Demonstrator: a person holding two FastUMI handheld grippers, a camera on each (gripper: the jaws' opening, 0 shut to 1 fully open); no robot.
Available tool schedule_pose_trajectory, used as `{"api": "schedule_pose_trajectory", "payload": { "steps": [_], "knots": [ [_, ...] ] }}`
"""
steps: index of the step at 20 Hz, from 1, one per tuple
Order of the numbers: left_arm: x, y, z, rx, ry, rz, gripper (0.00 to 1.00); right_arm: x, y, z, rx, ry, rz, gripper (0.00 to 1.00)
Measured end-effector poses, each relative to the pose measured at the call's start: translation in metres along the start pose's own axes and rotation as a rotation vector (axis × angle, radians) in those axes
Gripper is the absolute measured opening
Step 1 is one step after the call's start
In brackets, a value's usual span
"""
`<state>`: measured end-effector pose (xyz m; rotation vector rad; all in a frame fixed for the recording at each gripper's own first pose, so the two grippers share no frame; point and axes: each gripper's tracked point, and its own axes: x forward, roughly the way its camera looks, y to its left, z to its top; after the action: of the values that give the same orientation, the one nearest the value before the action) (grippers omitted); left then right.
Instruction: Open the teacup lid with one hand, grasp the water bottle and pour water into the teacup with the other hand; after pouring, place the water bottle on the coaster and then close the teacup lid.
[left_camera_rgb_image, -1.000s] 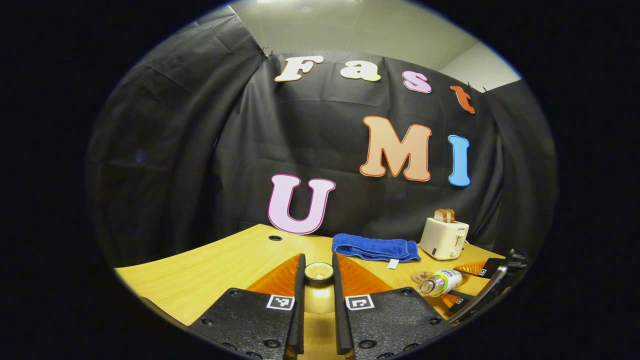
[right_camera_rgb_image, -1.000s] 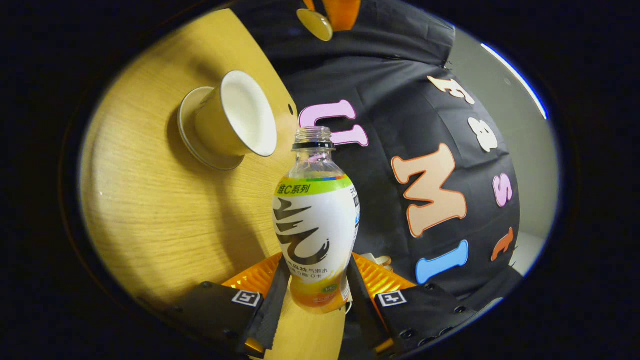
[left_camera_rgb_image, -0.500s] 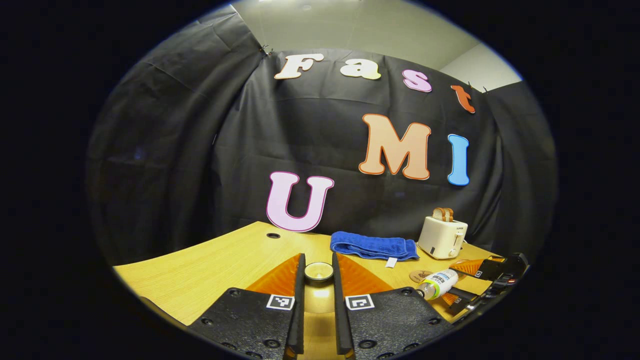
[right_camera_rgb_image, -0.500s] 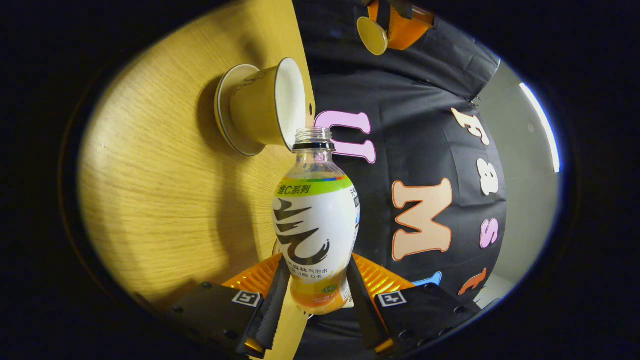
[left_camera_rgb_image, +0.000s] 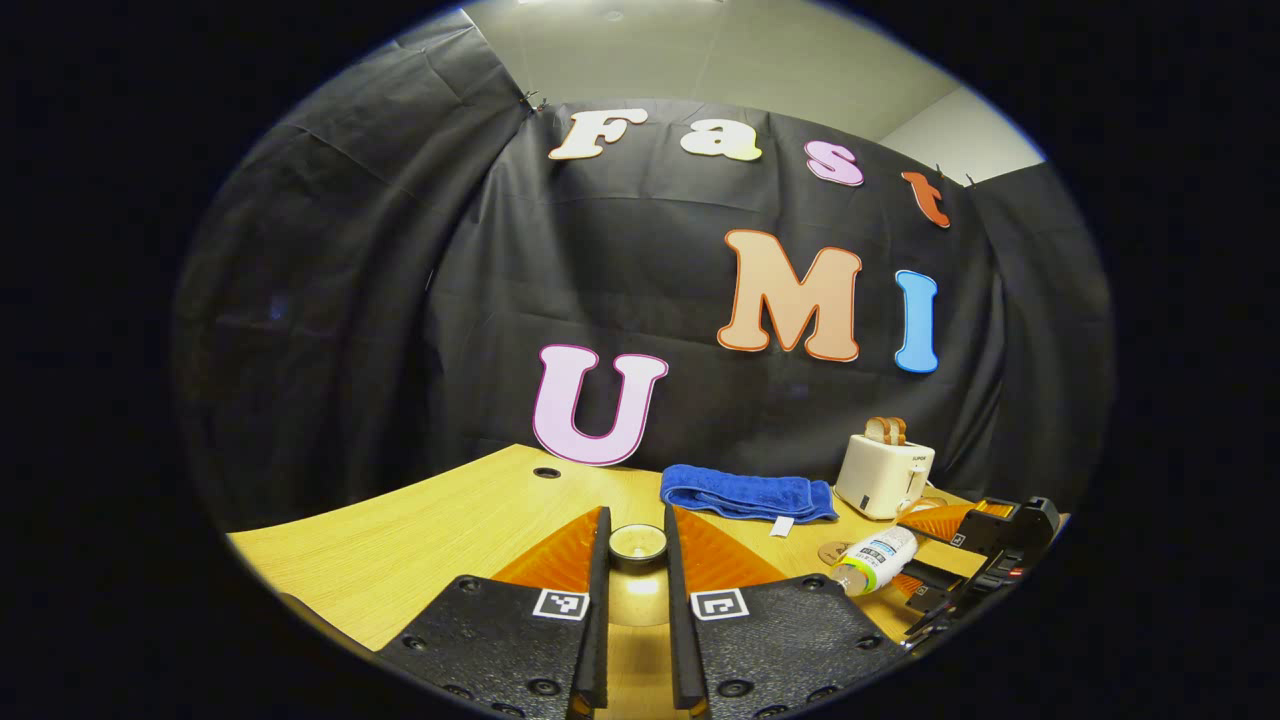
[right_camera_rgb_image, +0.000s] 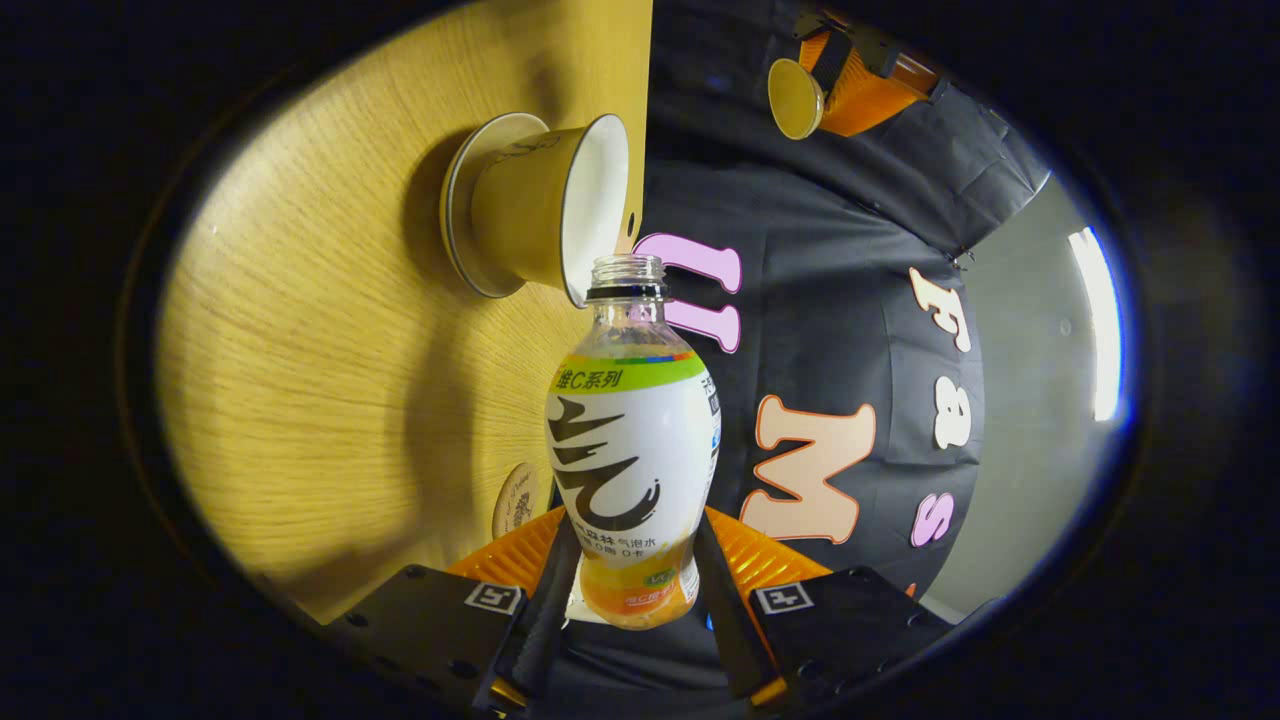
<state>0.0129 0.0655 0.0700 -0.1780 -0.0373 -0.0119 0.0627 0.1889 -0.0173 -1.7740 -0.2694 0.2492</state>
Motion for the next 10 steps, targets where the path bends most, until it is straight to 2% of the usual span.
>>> {"api": "schedule_pose_trajectory", "payload": {
  "steps": [10],
  "knots": [
    [-0.001,0.000,0.001,-0.013,0.000,-0.002,0.22,0.008,-0.021,0.004,-0.163,-0.037,-0.030,0.69]
  ]
}}
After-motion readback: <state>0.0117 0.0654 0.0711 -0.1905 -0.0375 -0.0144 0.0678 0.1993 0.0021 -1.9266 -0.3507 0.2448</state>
